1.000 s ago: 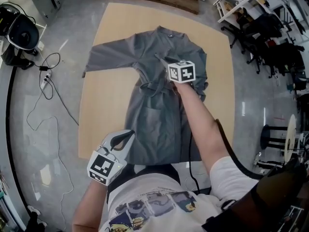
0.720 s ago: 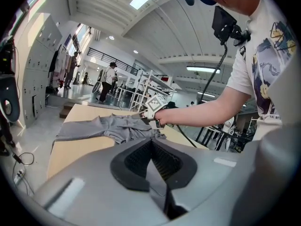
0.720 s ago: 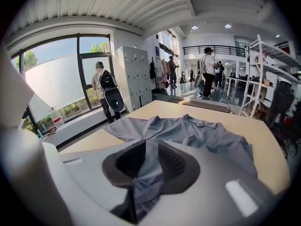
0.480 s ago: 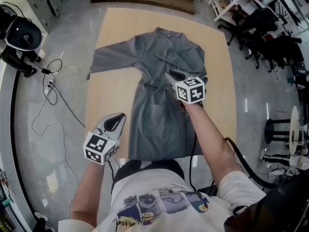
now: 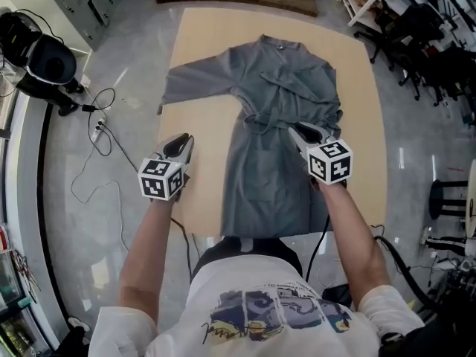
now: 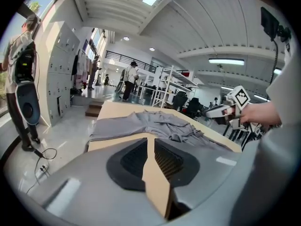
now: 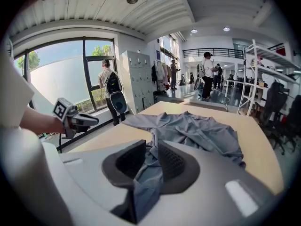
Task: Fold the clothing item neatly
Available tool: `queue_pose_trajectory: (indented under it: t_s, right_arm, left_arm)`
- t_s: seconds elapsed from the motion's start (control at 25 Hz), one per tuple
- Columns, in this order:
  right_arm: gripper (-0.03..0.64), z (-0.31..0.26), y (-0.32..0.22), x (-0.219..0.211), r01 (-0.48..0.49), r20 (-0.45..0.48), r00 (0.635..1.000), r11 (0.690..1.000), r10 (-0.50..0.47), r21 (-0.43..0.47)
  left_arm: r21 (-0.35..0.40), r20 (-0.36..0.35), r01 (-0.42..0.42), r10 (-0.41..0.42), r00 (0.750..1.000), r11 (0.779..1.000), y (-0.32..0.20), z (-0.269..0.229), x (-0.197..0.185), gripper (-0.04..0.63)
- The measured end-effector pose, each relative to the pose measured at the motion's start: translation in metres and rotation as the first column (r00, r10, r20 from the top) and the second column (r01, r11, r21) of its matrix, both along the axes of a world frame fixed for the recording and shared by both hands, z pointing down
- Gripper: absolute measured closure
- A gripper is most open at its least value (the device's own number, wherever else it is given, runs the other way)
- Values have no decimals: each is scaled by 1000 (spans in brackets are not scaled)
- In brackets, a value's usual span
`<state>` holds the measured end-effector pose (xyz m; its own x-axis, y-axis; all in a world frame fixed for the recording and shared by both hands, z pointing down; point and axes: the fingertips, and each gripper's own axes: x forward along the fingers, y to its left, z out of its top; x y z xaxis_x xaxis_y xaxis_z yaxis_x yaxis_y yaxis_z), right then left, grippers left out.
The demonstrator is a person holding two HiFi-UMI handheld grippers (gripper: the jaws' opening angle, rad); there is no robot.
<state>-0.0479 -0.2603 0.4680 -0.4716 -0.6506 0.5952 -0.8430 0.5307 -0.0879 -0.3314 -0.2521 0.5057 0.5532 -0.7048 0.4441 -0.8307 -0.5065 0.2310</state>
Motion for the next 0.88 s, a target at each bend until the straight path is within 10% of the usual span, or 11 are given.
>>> queue_pose_trajectory:
  t_s: [0.48,0.88]
  right_arm:
    - [545,12,17,13,10,-1,1000,1000,-10,-25]
    - [545,36,15,19,-2,-21,1000,998,0,-66]
  left_arm:
    - [-112,113,256,-243,963,960,-76,70,-107,506]
    - [-184,290,269,-209,934,945,-122,122,-155,486]
